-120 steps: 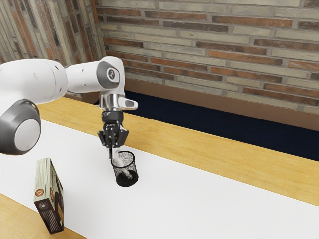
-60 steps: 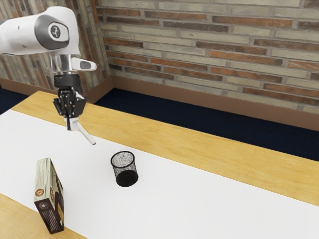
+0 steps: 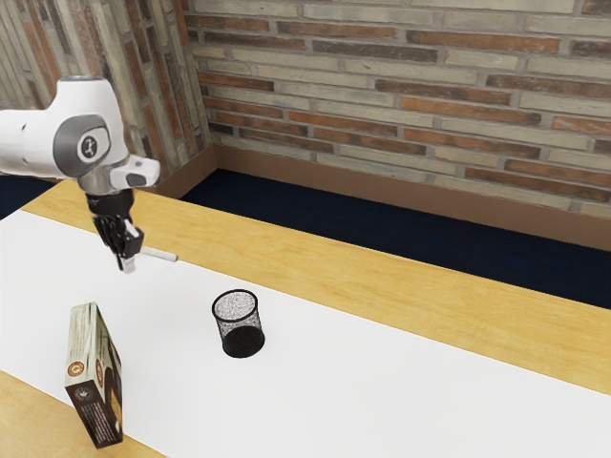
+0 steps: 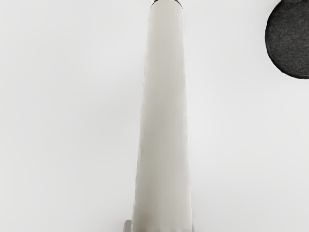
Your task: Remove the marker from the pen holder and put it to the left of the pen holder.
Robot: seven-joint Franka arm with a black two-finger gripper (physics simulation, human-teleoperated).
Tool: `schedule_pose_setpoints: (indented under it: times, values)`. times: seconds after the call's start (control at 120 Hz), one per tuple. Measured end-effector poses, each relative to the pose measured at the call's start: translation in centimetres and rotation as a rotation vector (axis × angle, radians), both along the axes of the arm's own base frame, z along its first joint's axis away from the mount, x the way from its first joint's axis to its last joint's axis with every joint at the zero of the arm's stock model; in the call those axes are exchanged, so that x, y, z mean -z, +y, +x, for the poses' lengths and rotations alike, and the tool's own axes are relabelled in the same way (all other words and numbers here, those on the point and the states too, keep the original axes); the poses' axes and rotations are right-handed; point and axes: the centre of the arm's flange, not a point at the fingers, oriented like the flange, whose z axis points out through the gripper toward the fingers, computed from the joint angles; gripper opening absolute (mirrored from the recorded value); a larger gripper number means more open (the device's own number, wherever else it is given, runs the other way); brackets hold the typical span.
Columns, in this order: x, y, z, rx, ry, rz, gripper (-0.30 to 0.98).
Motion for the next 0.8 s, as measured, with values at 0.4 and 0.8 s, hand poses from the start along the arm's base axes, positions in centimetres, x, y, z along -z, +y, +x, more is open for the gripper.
schedule_pose_setpoints:
  times: [0.4,0.8]
  values:
    - [5.8,2.3,-2.1,0.149,-0.199,0.031,-0.07]
    - [7.2,0.9,-1.0,0.247,-0.259,0.008,0.35]
